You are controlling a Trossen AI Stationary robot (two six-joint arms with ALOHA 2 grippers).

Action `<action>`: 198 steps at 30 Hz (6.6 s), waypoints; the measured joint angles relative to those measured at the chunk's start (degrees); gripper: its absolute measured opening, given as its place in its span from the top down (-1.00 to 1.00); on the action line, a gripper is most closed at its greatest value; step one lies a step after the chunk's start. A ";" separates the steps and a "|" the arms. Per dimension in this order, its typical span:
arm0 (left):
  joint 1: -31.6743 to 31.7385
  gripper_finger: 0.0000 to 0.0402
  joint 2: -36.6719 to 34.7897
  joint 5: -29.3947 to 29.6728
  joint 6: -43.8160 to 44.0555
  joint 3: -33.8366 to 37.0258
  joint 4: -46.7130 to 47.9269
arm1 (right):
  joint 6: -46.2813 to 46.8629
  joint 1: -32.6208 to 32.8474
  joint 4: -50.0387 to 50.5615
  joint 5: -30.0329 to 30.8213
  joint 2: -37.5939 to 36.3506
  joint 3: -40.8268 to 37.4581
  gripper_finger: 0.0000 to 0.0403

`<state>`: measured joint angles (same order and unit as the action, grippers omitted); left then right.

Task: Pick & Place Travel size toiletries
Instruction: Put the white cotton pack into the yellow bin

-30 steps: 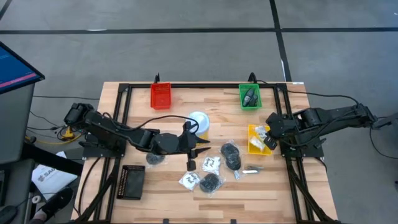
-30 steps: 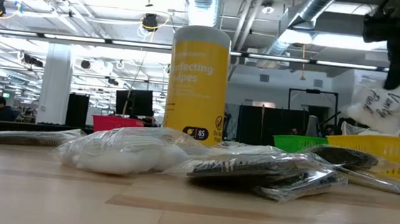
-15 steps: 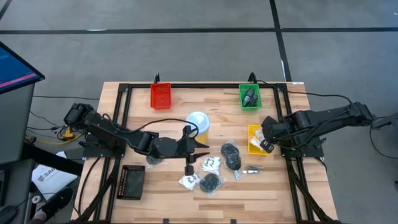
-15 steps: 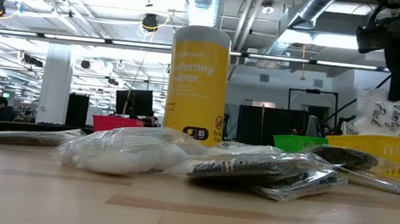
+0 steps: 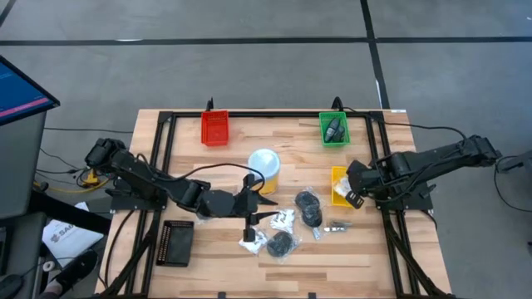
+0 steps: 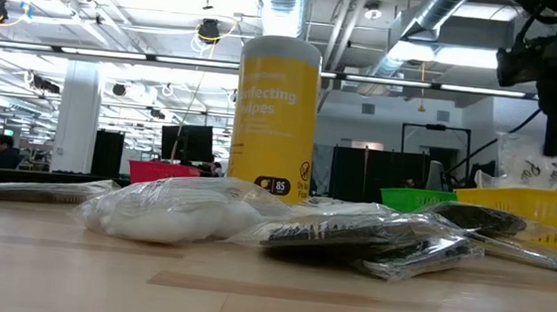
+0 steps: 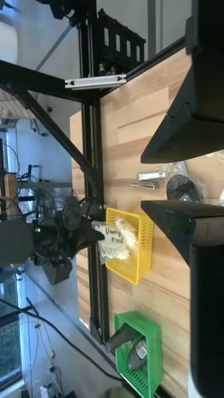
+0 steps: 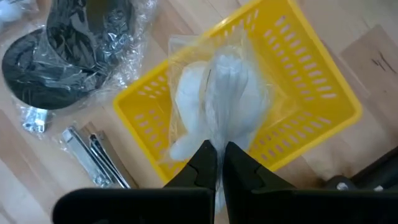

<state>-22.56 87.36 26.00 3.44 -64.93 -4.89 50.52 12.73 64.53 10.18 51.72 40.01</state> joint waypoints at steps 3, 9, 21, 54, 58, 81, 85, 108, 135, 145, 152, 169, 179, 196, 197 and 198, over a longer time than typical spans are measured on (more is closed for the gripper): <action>-0.08 0.52 0.01 0.00 0.02 0.00 0.16 | 0.08 0.00 -0.26 -0.01 0.00 -0.92 1.00; -0.08 0.52 0.01 0.00 0.44 0.04 1.07 | -0.04 0.00 -0.53 0.20 0.00 -0.98 0.92; -0.08 0.52 0.01 0.00 2.95 0.04 4.26 | -1.61 0.00 -0.76 0.60 0.00 -0.98 0.53; -6.09 0.52 0.01 -8.39 18.49 7.05 16.61 | -10.71 4.72 -15.36 0.19 -0.02 2.36 -0.11; -6.07 0.52 0.01 -8.48 21.01 11.21 13.70 | -12.15 6.05 -18.69 0.23 0.00 2.36 -0.11; -4.33 0.12 4.95 -5.96 20.82 21.99 -1.99 | -16.21 6.38 -24.76 1.89 0.00 2.36 -0.11; -3.99 0.12 6.86 -6.34 20.85 21.99 -3.76 | -16.51 6.38 -24.76 1.90 0.00 2.36 -0.11; -2.07 0.08 17.62 -10.80 20.96 21.91 -12.87 | -16.66 6.38 -24.76 1.94 0.02 2.36 -0.11; -2.13 1.00 14.08 -12.20 20.85 22.00 -13.11 | -16.66 6.38 -24.74 1.96 0.01 2.36 -0.11; -3.79 1.00 2.13 -2.13 14.33 21.92 -13.65 | -17.60 6.38 -29.13 1.97 0.67 2.34 -0.11; -4.08 1.00 -3.12 5.52 7.67 21.90 -14.72 | -21.13 6.31 -35.68 1.96 4.22 2.34 -0.11; -4.05 1.00 -4.17 26.69 -6.58 15.93 -18.86 | -26.98 6.23 -55.70 2.12 11.02 2.29 0.06; -3.02 1.00 1.56 35.68 -17.39 8.59 -18.95 | -32.56 5.35 -65.74 2.18 11.56 2.29 0.21; 0.26 1.00 12.03 39.60 -27.23 -1.52 -19.82 | -34.49 4.70 -71.53 2.15 12.15 2.34 0.07; 0.41 1.00 12.03 39.60 -27.23 -1.51 -19.82 | -34.51 4.66 -71.53 2.15 12.15 2.34 0.06; 0.47 1.00 12.03 39.60 -27.23 -1.51 -19.85 | -34.51 4.50 -71.51 2.15 12.15 2.34 0.06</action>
<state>-22.09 99.39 65.60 -23.79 -66.43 -24.74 16.01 17.23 -6.98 12.34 63.88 42.35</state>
